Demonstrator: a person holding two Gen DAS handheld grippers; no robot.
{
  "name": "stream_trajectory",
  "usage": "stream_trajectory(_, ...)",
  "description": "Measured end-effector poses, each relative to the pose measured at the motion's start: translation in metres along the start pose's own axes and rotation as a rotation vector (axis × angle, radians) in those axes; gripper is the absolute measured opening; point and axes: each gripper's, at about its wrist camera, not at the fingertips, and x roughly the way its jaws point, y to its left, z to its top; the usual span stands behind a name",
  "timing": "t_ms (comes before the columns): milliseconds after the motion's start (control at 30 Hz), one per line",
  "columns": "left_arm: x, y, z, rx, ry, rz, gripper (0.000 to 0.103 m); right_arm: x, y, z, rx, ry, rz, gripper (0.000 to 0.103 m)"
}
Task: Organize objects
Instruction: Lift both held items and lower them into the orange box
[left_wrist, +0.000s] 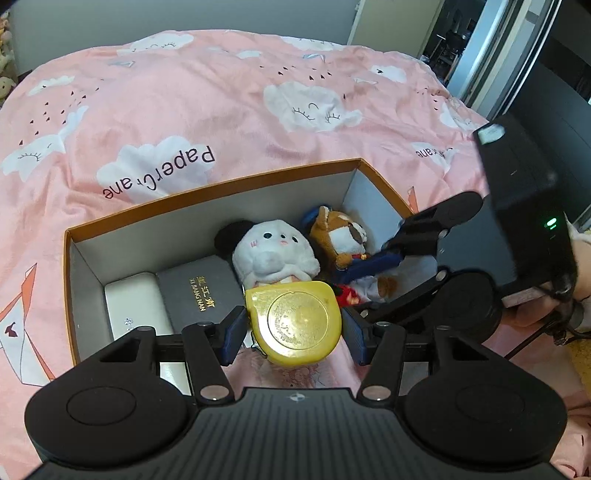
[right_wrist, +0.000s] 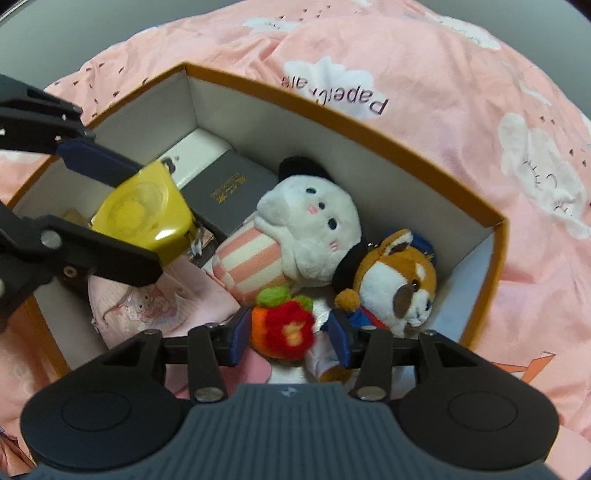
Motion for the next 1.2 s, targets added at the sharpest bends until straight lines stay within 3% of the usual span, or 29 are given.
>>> stream_trajectory(167, 0.001, -0.01, 0.003, 0.031, 0.012, -0.041, 0.063, -0.052, -0.003, -0.01, 0.055, -0.145, -0.052, 0.053)
stream_trajectory(367, 0.027, -0.039, 0.012, -0.012, 0.088, -0.16, 0.063, -0.112, -0.018, -0.046, 0.279, -0.325, -0.21, 0.055)
stream_trajectory(467, 0.048, -0.053, 0.017, -0.08, 0.144, -0.172, 0.063, -0.115, -0.027, -0.064, 0.388, -0.344, -0.282, 0.061)
stream_trajectory(733, 0.095, -0.064, 0.01, -0.274, 0.252, -0.09, 0.063, -0.109, -0.046, -0.097, 0.595, -0.41, -0.329, 0.061)
stream_trajectory(867, 0.106, -0.065, 0.006, -0.309, 0.265, -0.059, 0.064, -0.108, -0.047, -0.105, 0.6, -0.419, -0.354, 0.062)
stream_trajectory(1200, 0.106, -0.061, 0.003, -0.325, 0.261, -0.059, 0.065, -0.106, -0.044, -0.112, 0.621, -0.413, -0.327, 0.062)
